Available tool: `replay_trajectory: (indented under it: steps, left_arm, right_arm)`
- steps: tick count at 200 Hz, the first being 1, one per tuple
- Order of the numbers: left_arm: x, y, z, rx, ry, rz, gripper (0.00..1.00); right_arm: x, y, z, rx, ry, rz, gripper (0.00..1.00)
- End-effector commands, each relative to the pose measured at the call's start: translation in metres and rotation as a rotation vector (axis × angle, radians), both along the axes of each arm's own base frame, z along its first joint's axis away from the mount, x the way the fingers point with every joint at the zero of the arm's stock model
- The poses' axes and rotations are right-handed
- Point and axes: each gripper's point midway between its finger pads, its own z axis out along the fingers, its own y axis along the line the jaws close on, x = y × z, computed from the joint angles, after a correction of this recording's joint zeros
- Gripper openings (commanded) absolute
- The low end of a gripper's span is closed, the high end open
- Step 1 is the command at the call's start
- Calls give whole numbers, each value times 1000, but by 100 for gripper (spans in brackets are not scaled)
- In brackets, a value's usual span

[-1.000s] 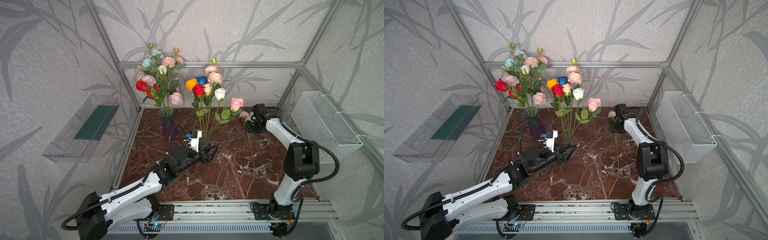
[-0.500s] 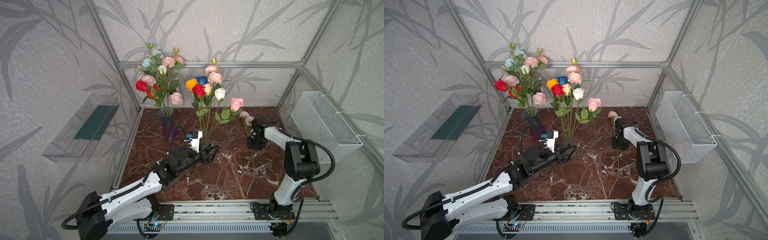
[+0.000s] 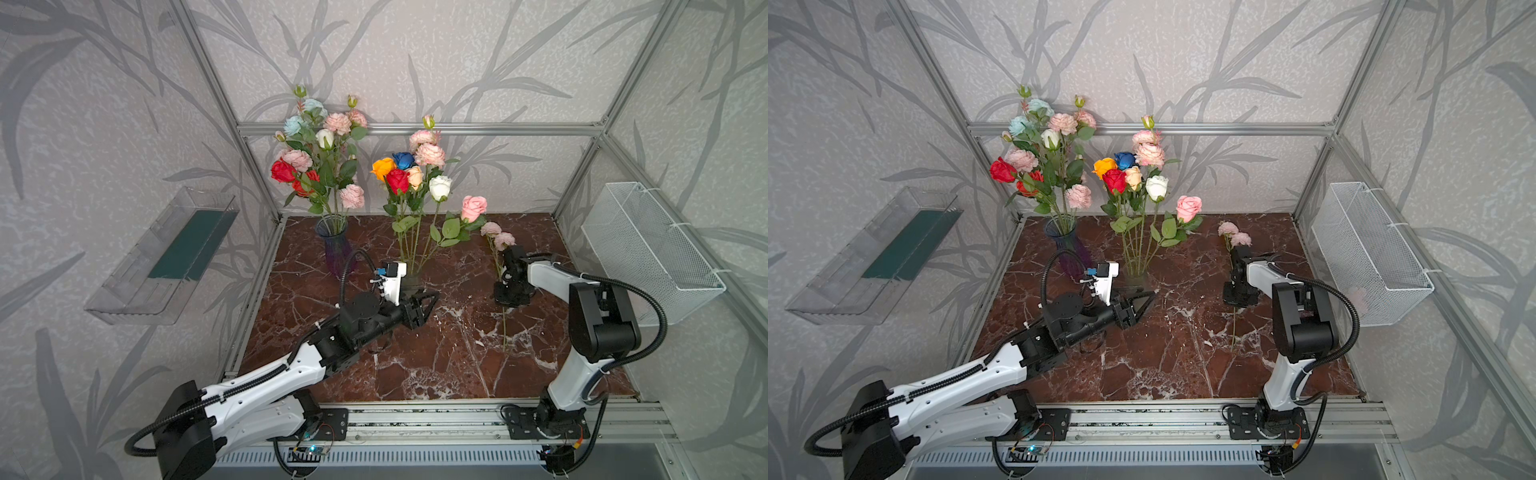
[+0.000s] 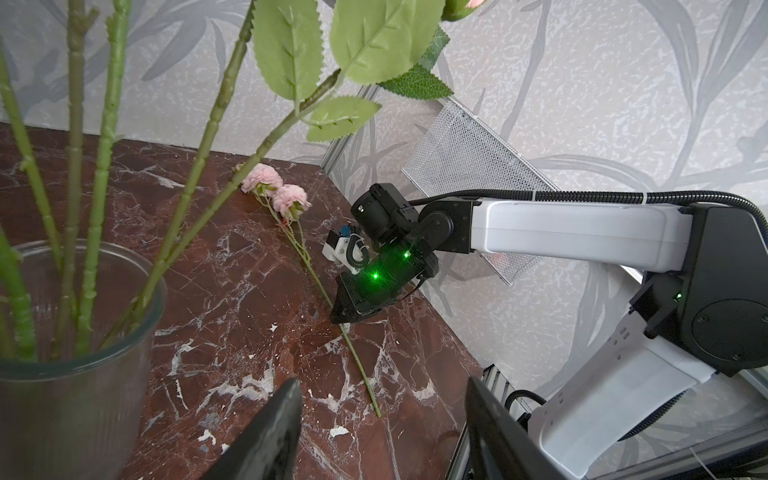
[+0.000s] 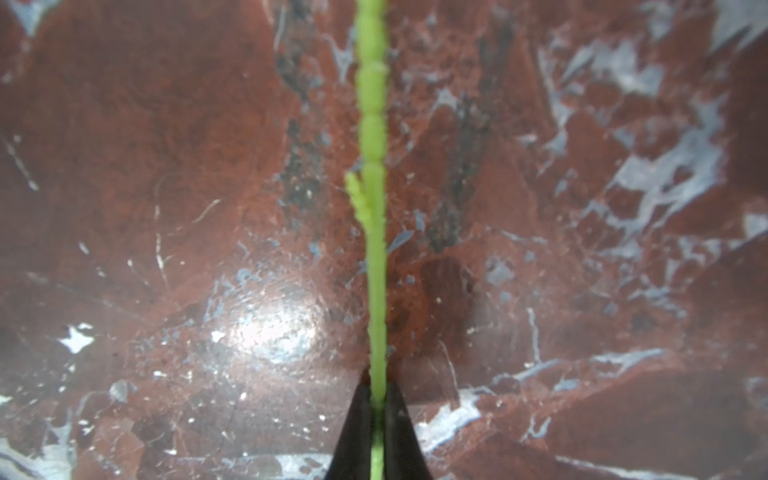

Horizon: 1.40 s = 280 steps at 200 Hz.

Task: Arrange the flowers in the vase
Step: 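Grasp the pink carnation spray stem on the table with the right gripper, then lift the carnation spray toward the cylinder while the left gripper approaches it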

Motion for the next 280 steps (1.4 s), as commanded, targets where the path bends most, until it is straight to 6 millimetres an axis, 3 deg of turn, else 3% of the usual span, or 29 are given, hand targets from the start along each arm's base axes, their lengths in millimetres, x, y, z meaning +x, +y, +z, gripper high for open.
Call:
replay_trajectory:
  steps: [1, 38, 64, 87, 132, 170, 192, 213, 243, 280]
  left_arm:
    - [-2, 5, 28, -36, -69, 13, 63]
    - [-3, 11, 36, -45, -97, 31, 63]
    - [-1, 23, 44, -27, -149, 82, 67]
    - [4, 38, 50, 5, -201, 158, 77]
    - [5, 69, 73, 30, -295, 266, 85]
    - [1, 78, 91, 43, -343, 262, 83]
    - [-3, 79, 102, 10, -350, 212, 82]
    - [-9, 75, 114, -39, -352, 120, 80]
    - [-29, 55, 129, -104, -368, -103, 78]
    - [-52, 25, 127, -104, -335, -363, 72]
  right_arm:
    - [-1, 1, 17, 11, -56, -7, 0]
    - [1, 8, 60, 25, -230, -8, 0]
    - [0, 22, 108, 51, -405, 16, 0]
    - [-9, 32, 156, 99, -596, 33, 0]
    - [-42, 31, 250, 145, -923, 9, 0]
    - [-79, 49, 331, 253, -1210, 93, 0]
    - [-102, 71, 370, 377, -1322, 191, 0]
    - [-116, 103, 387, 501, -1327, 304, 0]
    - [-129, 158, 387, 555, -1314, 470, 0]
    - [-150, 221, 389, 530, -1322, 665, 0]
